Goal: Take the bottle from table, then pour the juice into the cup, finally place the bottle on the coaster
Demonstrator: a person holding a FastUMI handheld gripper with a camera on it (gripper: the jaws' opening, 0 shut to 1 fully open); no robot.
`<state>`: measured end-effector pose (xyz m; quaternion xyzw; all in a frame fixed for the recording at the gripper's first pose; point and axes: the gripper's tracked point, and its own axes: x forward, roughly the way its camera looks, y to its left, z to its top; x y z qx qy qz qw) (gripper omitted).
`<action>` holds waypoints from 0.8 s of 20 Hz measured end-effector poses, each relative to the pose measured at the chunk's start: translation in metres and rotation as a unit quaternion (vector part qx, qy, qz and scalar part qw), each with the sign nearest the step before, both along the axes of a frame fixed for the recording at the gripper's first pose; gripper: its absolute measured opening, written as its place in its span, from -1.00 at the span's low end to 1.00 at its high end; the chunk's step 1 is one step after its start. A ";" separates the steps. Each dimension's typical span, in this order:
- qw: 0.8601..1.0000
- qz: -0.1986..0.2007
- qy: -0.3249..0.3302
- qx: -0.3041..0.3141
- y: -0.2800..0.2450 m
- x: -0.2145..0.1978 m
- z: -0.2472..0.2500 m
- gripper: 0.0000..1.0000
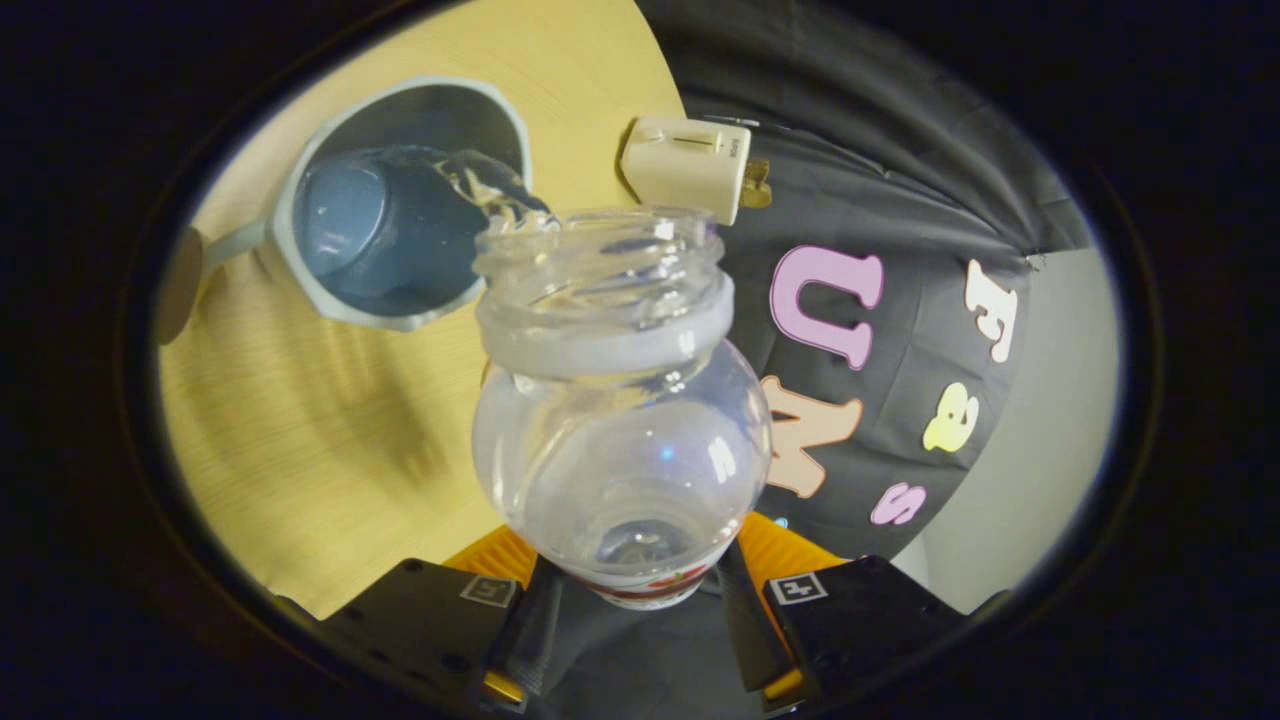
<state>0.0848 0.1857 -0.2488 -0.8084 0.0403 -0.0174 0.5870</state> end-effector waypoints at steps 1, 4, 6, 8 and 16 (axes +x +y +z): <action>1.000 0.000 0.000 -0.003 0.000 0.000 0.000 0.52; 1.000 0.000 0.000 -0.010 -0.001 0.000 0.002 0.52; 1.000 -0.003 0.000 -0.012 -0.003 0.001 0.004 0.52; 1.000 -0.004 -0.001 -0.014 -0.003 0.002 0.006 0.52; 0.999 0.000 0.009 -0.038 0.001 0.003 0.006 0.52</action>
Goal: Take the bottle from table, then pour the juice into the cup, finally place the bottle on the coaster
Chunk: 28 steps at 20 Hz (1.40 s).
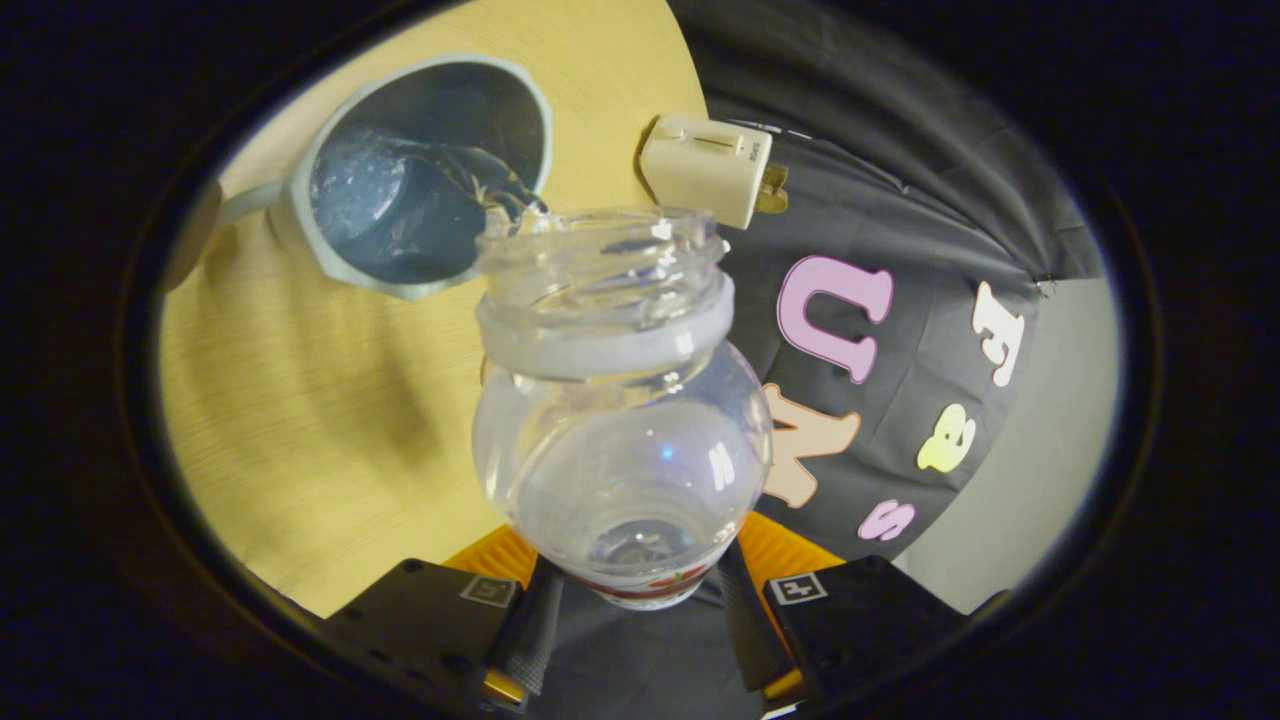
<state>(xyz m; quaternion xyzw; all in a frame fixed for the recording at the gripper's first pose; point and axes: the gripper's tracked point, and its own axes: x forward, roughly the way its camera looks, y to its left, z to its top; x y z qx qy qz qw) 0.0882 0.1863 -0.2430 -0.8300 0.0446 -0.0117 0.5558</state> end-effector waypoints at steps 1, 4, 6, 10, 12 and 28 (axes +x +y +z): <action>1.000 0.000 0.000 -0.004 -0.001 0.000 0.000 0.52; 1.000 -0.001 -0.006 -0.011 -0.002 -0.001 0.004 0.52; 1.000 0.003 -0.014 -0.016 0.000 -0.001 0.009 0.52; 0.999 0.013 -0.028 -0.037 0.003 0.001 0.017 0.52; 0.999 0.012 -0.033 -0.037 0.002 0.000 0.020 0.52; 0.995 0.021 -0.068 -0.068 0.014 -0.004 0.049 0.51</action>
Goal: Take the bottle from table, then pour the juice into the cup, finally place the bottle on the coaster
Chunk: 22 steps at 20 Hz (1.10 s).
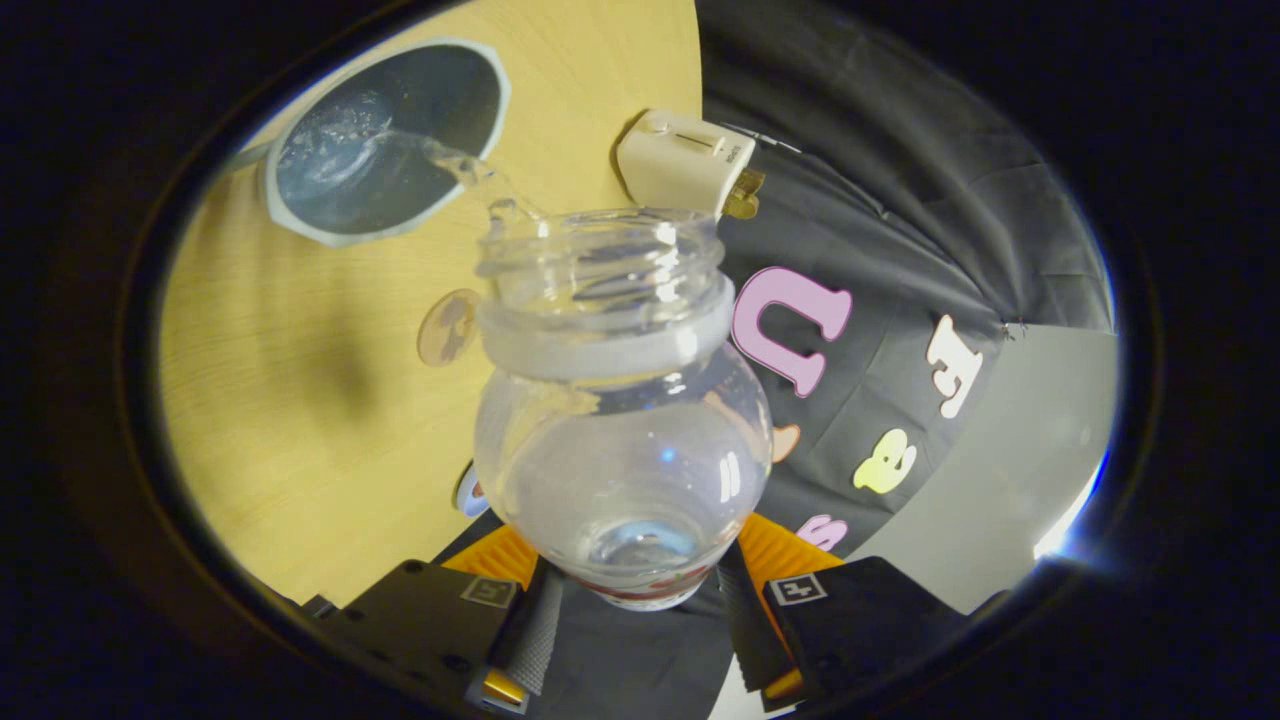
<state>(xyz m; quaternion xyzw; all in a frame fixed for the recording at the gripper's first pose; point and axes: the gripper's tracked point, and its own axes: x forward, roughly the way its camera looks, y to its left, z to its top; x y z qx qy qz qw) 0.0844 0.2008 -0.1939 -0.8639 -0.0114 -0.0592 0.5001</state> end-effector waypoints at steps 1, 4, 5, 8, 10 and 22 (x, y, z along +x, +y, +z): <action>1.000 0.002 -0.003 -0.004 0.001 0.000 0.002 0.51; 1.000 0.003 -0.006 -0.014 0.002 -0.003 0.007 0.52; 1.000 0.004 -0.008 -0.017 0.002 -0.004 0.009 0.52; 1.000 0.001 -0.009 -0.020 0.004 -0.005 0.010 0.52; 1.000 0.003 -0.010 -0.025 0.007 -0.007 0.013 0.52; 0.999 0.015 -0.007 -0.050 0.017 -0.011 0.010 0.52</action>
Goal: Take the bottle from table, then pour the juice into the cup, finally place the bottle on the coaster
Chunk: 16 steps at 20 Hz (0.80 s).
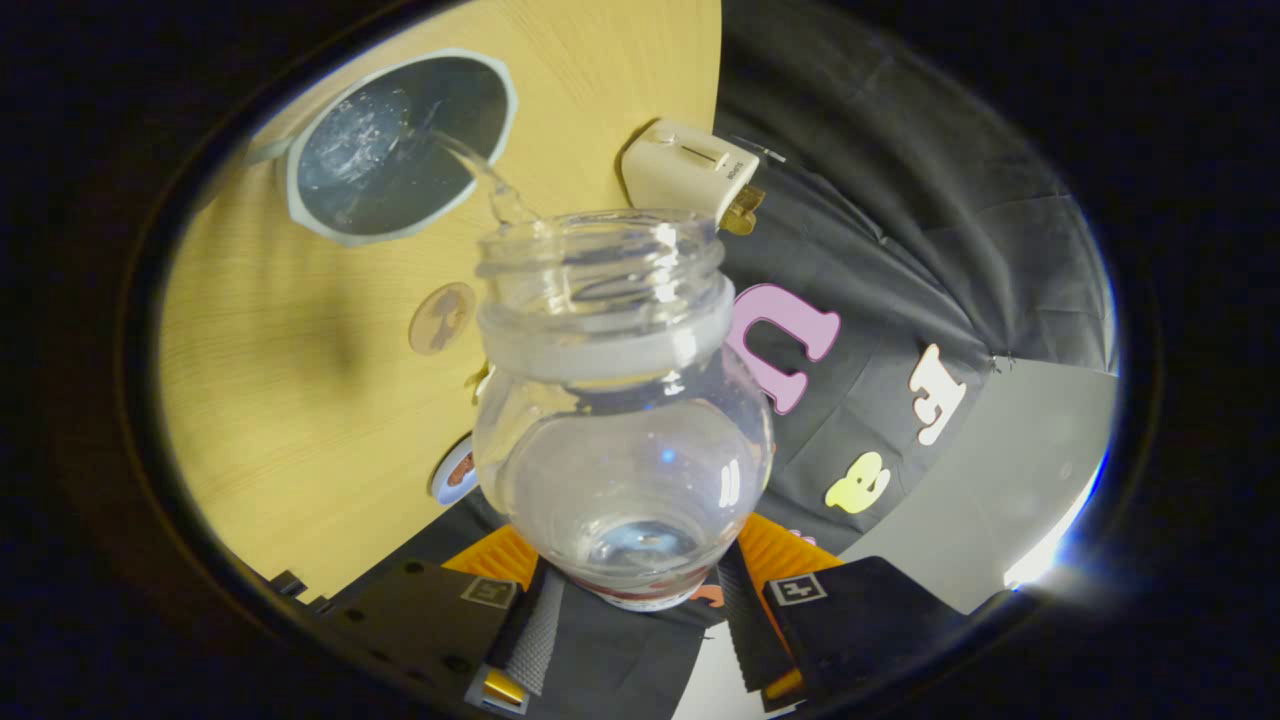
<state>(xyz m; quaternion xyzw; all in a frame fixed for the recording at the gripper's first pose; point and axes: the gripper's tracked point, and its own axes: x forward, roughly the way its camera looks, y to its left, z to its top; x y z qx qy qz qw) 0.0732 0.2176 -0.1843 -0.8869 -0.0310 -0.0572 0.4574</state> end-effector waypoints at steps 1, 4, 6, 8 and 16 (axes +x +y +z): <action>1.000 0.002 0.000 -0.004 0.000 -0.001 0.000 0.52; 1.000 0.006 0.001 -0.017 0.003 0.001 0.001 0.52; 1.000 0.011 0.000 -0.021 0.005 0.001 0.001 0.52; 1.000 0.017 -0.002 -0.026 0.009 0.002 0.000 0.52; 0.997 0.011 0.041 0.058 -0.005 0.002 -0.017 0.53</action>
